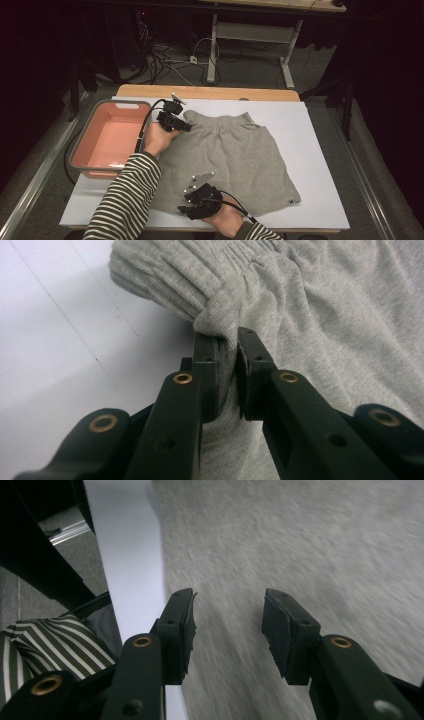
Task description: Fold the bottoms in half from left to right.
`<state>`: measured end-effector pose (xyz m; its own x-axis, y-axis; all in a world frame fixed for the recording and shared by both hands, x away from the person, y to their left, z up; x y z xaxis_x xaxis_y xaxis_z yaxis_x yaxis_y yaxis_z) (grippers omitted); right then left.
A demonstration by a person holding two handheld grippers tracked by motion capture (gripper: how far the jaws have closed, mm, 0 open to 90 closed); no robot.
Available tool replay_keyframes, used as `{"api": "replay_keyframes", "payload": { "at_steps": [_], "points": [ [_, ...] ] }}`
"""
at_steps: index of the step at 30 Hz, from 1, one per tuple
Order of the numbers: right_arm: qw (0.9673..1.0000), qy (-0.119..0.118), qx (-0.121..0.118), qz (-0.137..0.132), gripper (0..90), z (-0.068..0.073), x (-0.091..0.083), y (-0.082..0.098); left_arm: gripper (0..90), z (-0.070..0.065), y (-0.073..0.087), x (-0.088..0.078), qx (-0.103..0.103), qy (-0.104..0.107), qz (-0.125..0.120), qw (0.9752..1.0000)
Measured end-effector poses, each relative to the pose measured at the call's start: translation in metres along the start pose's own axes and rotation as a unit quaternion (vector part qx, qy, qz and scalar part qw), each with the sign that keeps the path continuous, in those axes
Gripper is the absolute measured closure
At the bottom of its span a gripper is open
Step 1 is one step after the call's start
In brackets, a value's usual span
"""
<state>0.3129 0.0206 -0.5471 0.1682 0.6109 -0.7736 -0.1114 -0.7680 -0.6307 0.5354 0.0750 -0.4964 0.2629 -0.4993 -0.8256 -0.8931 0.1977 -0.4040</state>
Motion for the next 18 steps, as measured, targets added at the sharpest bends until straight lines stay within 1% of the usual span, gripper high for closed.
{"api": "replay_keyframes", "payload": {
  "at_steps": [5, 9, 10, 13, 14, 18],
  "points": [
    [0.9999, -0.007, -0.008, 0.005, 55.2, 0.004, 0.009, -0.010, 79.0, 0.000, 0.000, 0.001, -0.001, 0.000, 0.002, 1.0000],
    [0.9998, -0.011, -0.015, 0.006, 51.5, 0.006, 0.015, -0.015, 79.0, 0.000, 0.001, 0.002, -0.002, 0.000, 0.002, 1.0000],
    [0.9997, -0.011, -0.019, 0.009, 50.6, 0.006, 0.016, -0.016, 79.0, 0.000, 0.001, 0.002, -0.002, 0.000, 0.002, 1.0000],
    [0.9995, -0.007, -0.027, 0.014, 49.5, 0.006, 0.017, -0.018, 78.9, 0.000, 0.001, 0.002, -0.002, 0.000, 0.002, 1.0000],
    [0.9991, 0.002, -0.038, 0.020, 49.1, 0.006, 0.019, -0.020, 78.9, 0.000, 0.001, 0.002, -0.001, 0.000, 0.003, 1.0000],
    [0.9979, 0.012, -0.056, 0.029, 46.5, 0.007, 0.024, -0.024, 78.9, 0.000, 0.001, 0.001, -0.001, 0.000, 0.003, 1.0000]
  ]
}}
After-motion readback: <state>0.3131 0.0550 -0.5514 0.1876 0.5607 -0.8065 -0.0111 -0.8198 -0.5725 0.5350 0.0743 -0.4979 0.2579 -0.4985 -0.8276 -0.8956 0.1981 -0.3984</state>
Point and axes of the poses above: each handheld gripper's, and its own axes: x roughly forward along the jaws, y roughly out of its underside, z roughly to its left, the point moved 10 cm from there along x, roughly forward along the jaws, and after that the axes turned 15 degrees about -x, right-handed, at the moved point
